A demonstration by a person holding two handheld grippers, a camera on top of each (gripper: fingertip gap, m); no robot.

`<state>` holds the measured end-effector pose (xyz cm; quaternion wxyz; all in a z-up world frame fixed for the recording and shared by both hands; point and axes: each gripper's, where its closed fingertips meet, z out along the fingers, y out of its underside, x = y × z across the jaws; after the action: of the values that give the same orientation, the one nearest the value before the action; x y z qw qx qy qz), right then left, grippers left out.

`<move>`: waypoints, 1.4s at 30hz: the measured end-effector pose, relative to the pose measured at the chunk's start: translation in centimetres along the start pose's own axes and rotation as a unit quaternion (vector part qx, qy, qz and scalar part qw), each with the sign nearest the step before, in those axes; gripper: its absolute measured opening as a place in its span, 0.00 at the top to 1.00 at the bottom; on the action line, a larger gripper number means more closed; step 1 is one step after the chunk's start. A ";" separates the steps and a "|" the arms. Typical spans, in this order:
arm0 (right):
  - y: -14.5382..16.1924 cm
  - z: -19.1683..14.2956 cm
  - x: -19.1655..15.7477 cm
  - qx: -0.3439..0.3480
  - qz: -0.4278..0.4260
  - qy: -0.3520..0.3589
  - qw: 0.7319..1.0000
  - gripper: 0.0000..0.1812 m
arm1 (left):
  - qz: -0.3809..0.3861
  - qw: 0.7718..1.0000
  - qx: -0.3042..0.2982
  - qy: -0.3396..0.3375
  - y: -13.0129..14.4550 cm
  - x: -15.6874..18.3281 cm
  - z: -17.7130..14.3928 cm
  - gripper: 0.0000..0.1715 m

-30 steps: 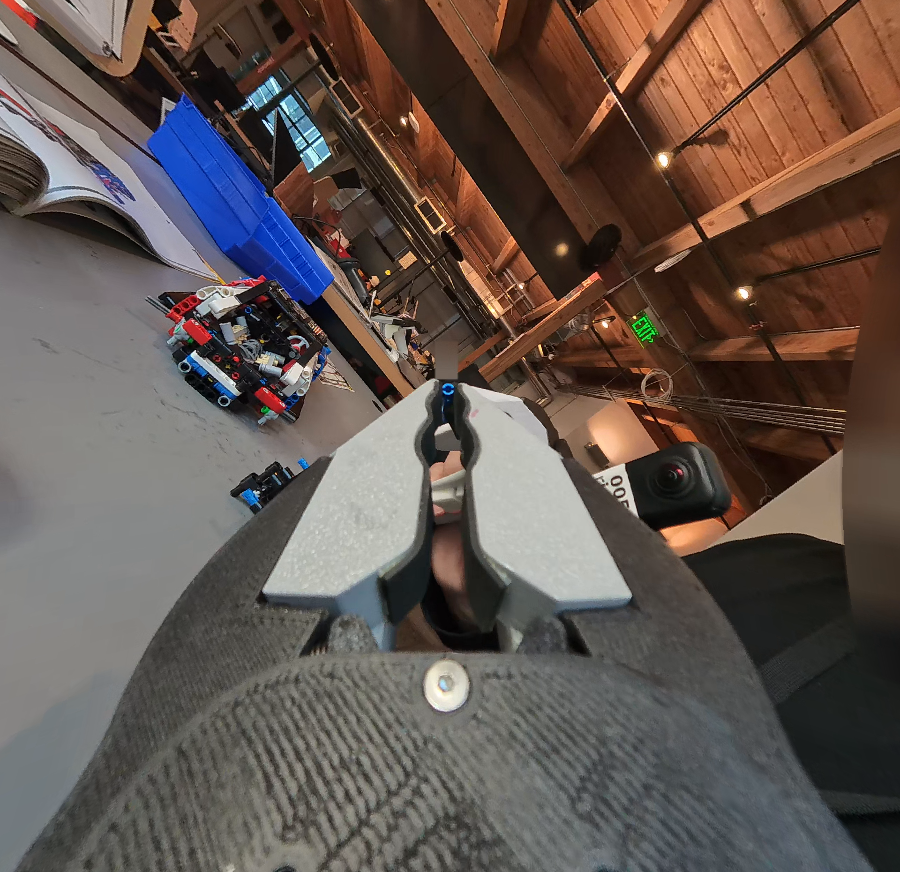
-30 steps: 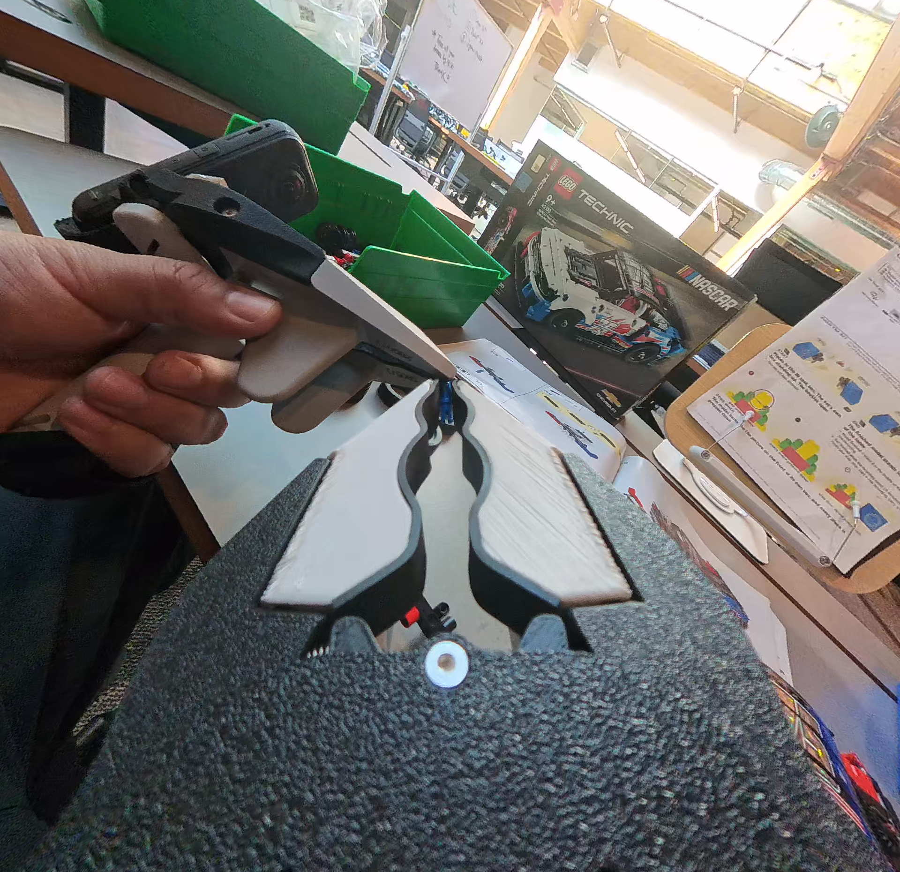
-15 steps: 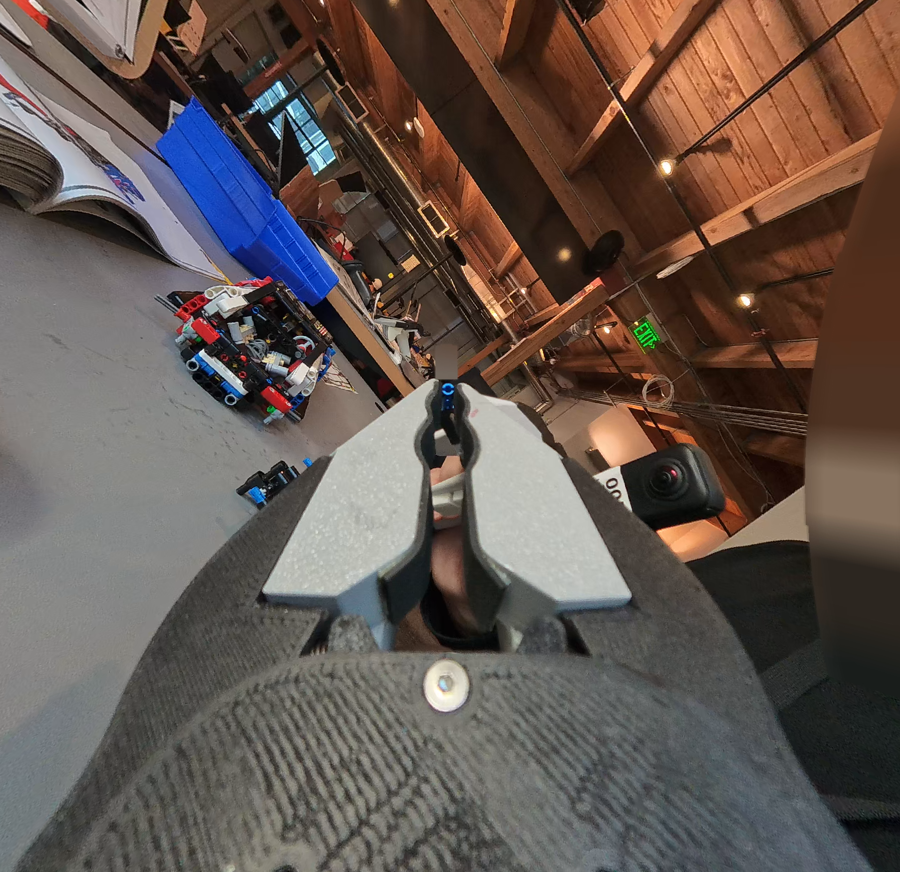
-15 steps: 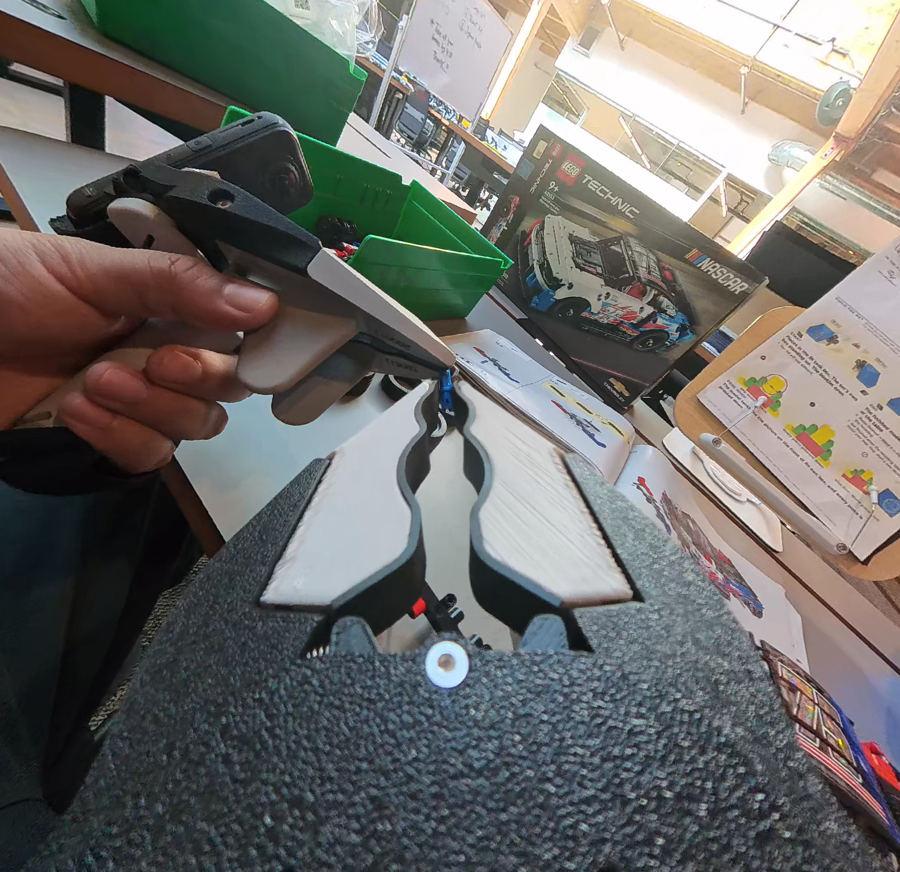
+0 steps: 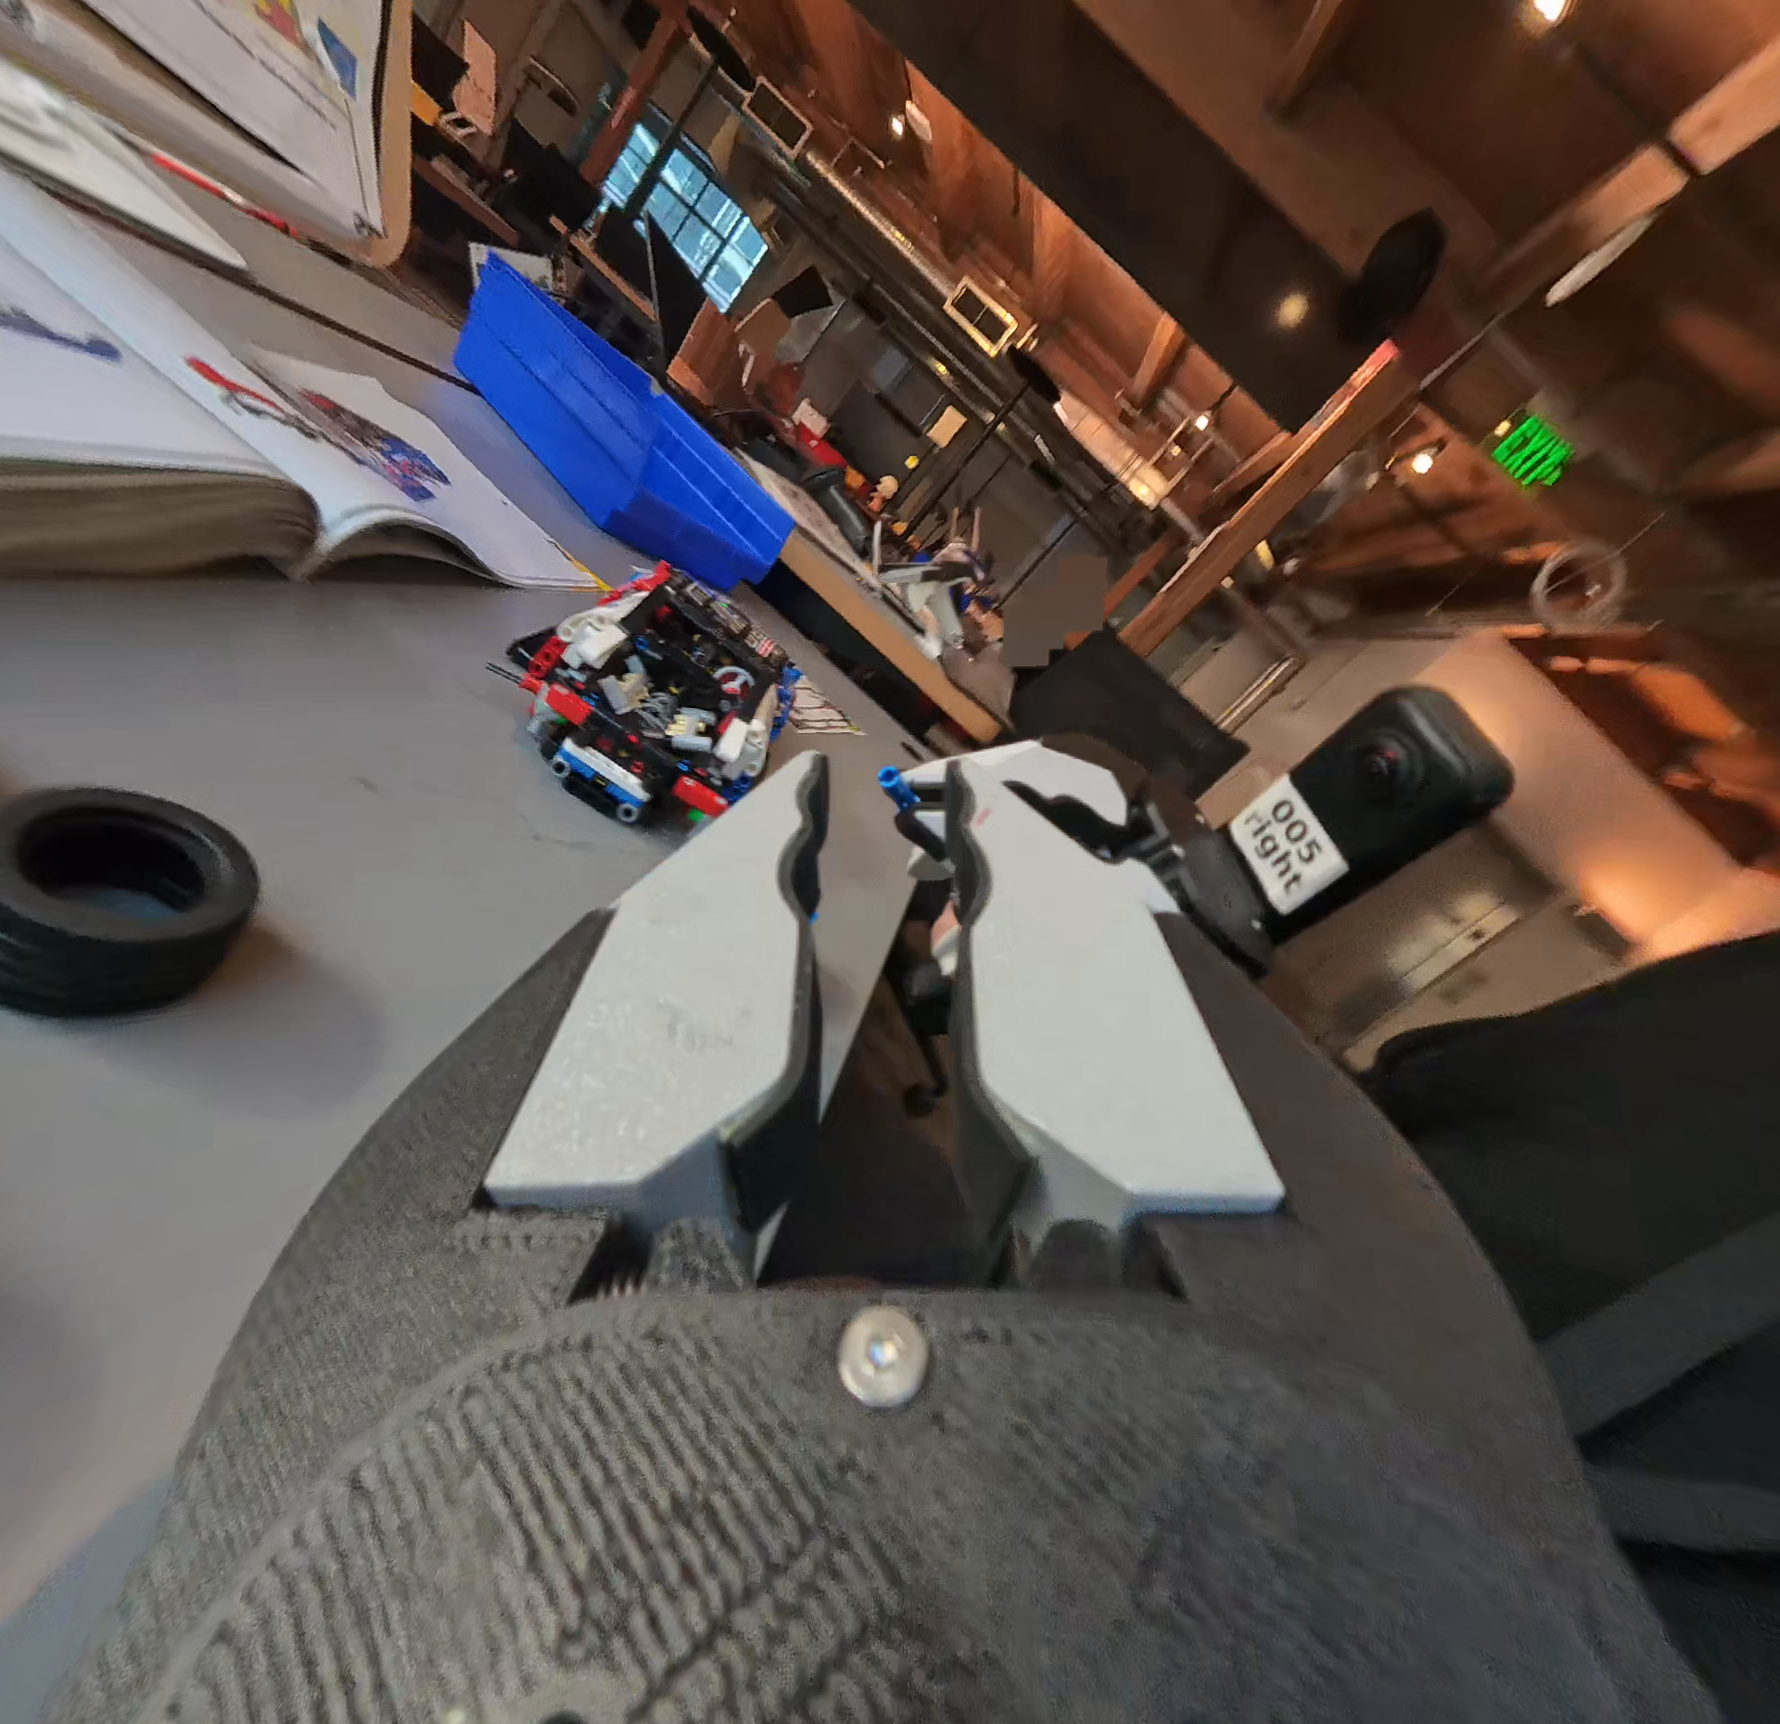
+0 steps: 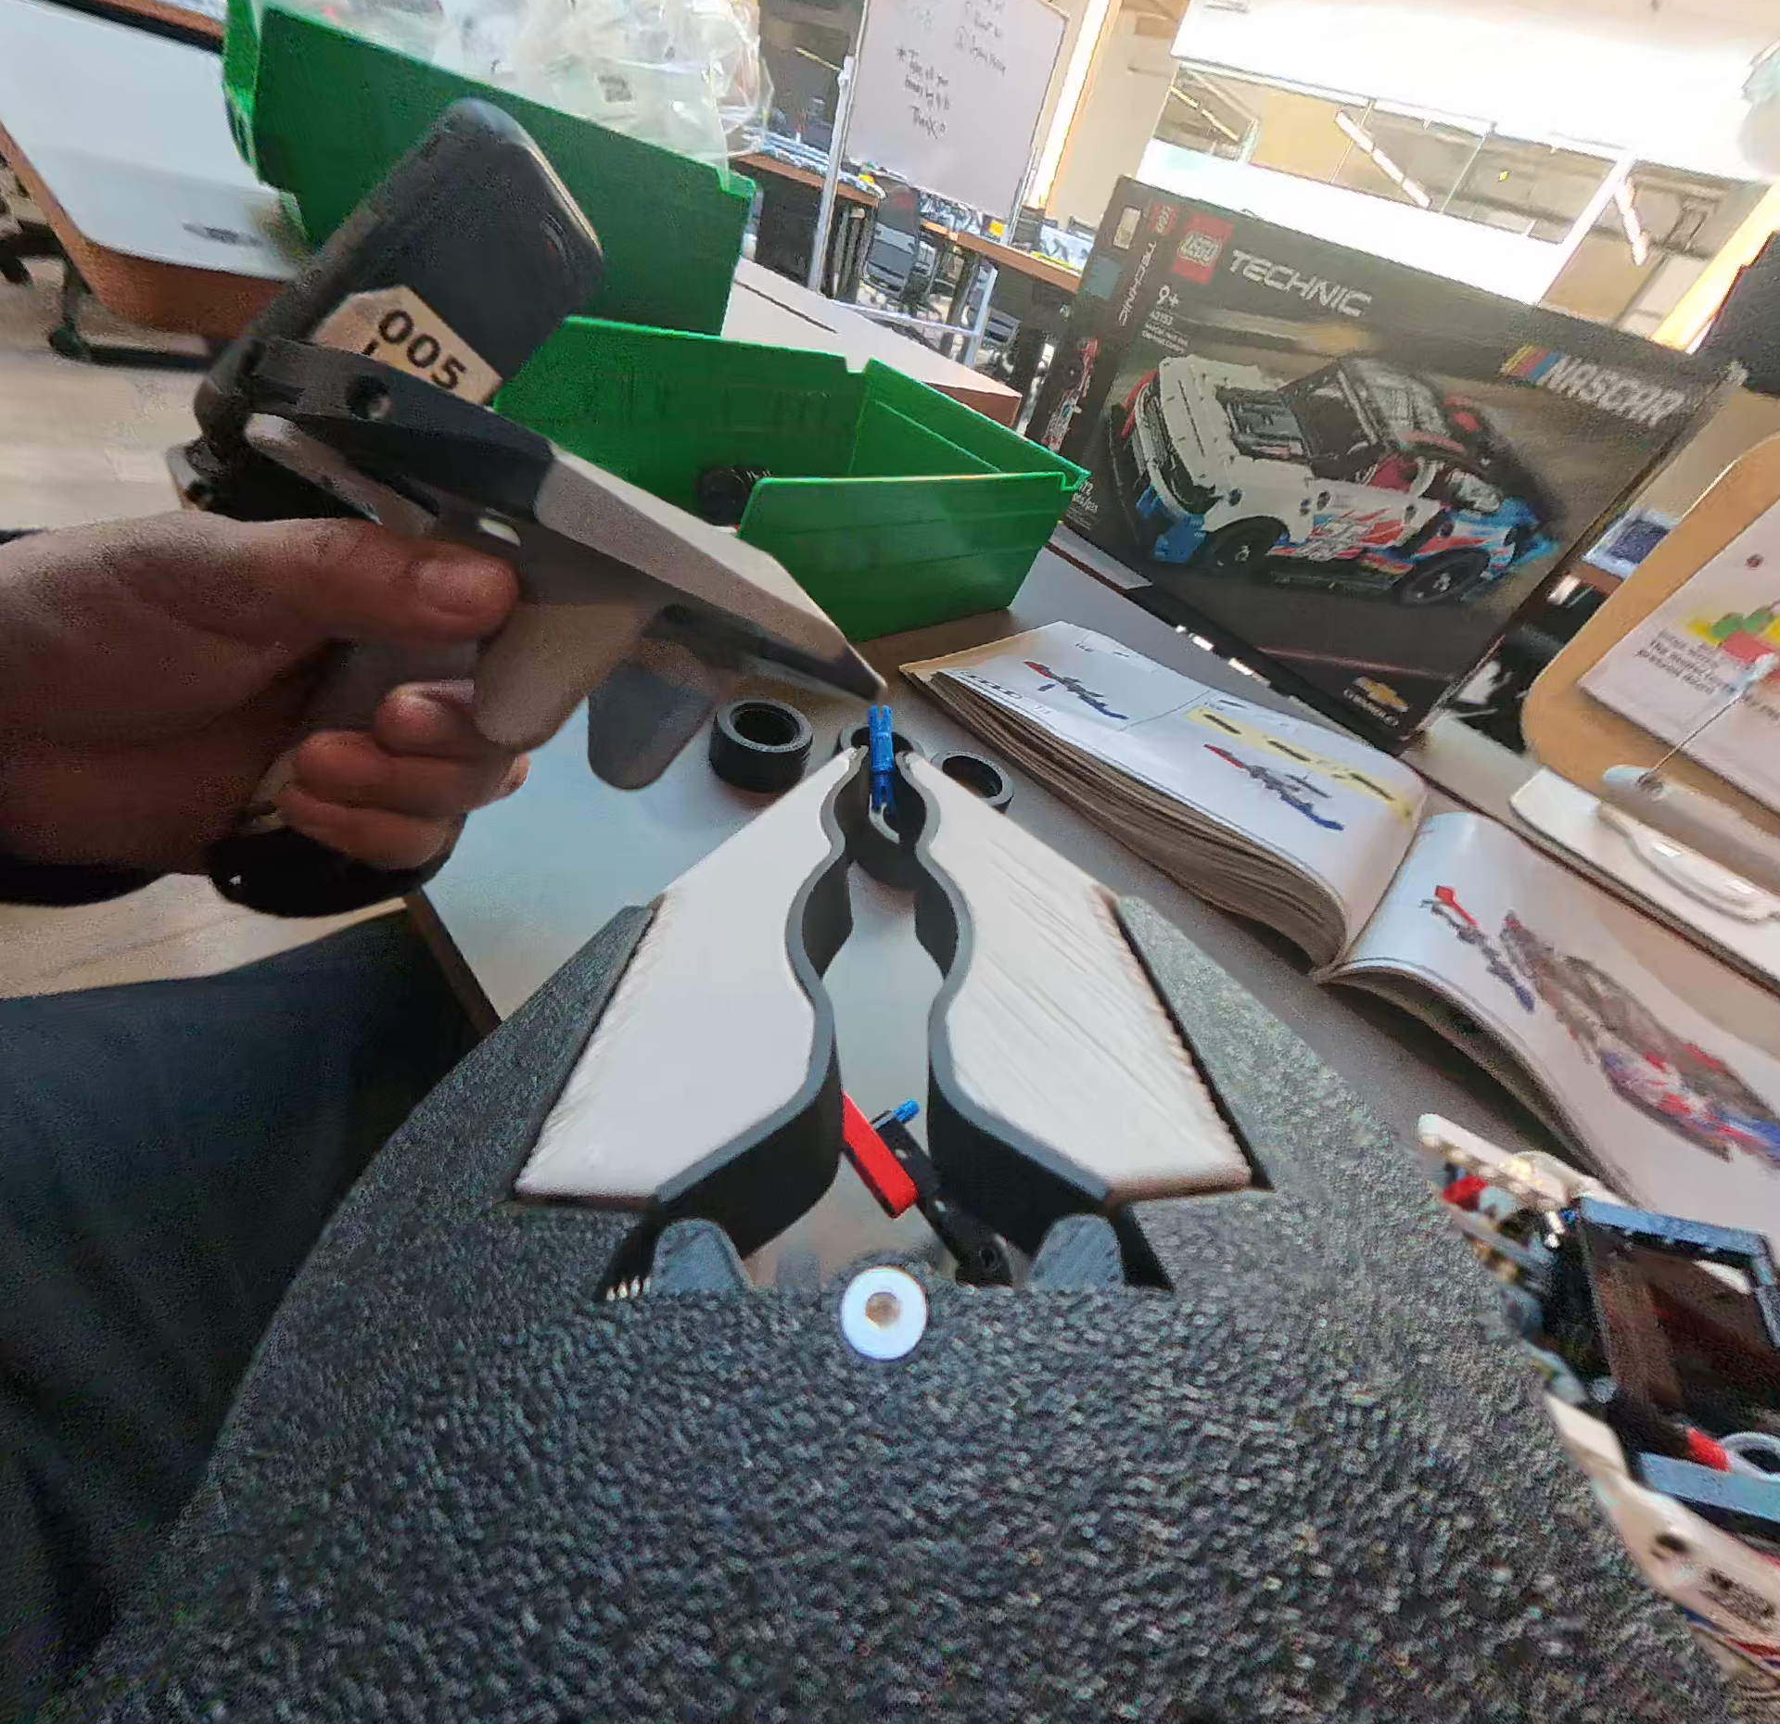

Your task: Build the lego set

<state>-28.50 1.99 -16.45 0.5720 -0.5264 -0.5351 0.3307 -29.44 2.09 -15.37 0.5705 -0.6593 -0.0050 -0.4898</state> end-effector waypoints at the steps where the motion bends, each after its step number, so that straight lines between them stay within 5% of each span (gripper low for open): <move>1: 0.1 -0.1 0.3 0.002 0.022 -0.006 1.000 0.98 | 0.032 0.999 -0.011 -0.007 -0.4 -0.1 -0.4 0.87; 7: 1.2 -1.5 4.8 -0.014 0.132 -0.017 0.991 0.98 | 0.251 0.955 -0.119 -0.102 -0.7 -3.9 -3.3 0.80; 16: 5.2 -3.0 10.6 -0.085 0.189 0.040 0.978 0.98 | 0.252 0.938 -0.233 -0.054 3.8 -5.3 -1.8 0.74; 27: 8.6 -7.9 4.3 -0.137 0.218 0.095 0.961 0.98 | 0.310 0.879 -0.361 0.036 8.0 -4.2 2.4 0.78; 35: 10.7 -7.9 0.3 -0.127 0.289 0.104 0.943 0.98 | 0.308 0.829 -0.461 0.076 10.6 -5.0 4.0 0.79; 42: 11.1 -6.9 0.0 -0.119 0.281 0.133 0.943 0.98 | 0.278 0.809 -0.509 0.094 10.5 -5.3 5.3 0.80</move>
<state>-19.85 2.82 -26.15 0.4550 -0.7587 -0.3195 0.3395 -22.87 5.43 -25.96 0.2623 -0.7795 0.4819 -0.3023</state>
